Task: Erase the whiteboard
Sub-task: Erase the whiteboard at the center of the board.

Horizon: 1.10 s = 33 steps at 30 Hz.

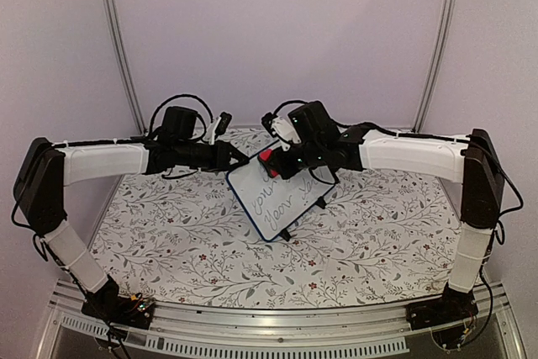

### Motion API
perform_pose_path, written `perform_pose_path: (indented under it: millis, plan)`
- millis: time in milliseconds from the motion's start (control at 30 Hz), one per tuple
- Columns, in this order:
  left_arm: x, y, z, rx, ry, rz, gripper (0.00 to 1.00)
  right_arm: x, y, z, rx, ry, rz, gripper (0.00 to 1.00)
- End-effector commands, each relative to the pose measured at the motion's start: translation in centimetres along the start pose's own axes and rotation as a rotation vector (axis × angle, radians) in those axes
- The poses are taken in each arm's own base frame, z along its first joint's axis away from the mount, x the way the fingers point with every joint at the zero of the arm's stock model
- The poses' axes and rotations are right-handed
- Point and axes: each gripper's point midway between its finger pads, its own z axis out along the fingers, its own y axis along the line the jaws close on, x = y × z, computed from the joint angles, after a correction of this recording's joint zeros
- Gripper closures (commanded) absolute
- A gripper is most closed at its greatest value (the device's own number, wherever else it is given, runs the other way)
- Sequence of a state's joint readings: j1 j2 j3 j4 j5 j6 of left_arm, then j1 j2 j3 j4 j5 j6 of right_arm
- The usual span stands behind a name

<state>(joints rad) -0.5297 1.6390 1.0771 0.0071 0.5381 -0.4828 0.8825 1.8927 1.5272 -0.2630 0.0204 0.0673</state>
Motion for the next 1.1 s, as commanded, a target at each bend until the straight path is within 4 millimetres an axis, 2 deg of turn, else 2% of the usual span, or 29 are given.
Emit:
perform_pose_path:
  millis: [0,167,367,500,633,1067]
  plan:
    - [0.7,0.0,0.6,0.017,0.013,0.005,0.77,-0.1,0.5,0.9,-0.014,0.002,0.002,0.93]
    - [0.8,0.0,0.7,0.020,0.015,0.005,0.85,0.2,0.4,1.5,-0.013,0.007,0.007,0.93]
    - [0.8,0.0,0.8,0.021,0.019,0.001,0.86,0.3,0.4,1.8,-0.012,0.009,0.007,0.93]
    - [0.9,0.1,0.9,0.020,0.022,-0.003,0.91,0.6,0.3,1.9,-0.004,0.020,0.002,0.93]
    - [0.9,0.1,0.8,0.018,0.020,-0.002,0.98,2.0,0.4,2.2,-0.007,0.049,-0.001,0.93]
    - [0.8,0.2,0.8,0.014,0.016,0.003,1.00,6.4,0.6,1.8,-0.002,0.123,-0.006,0.93]
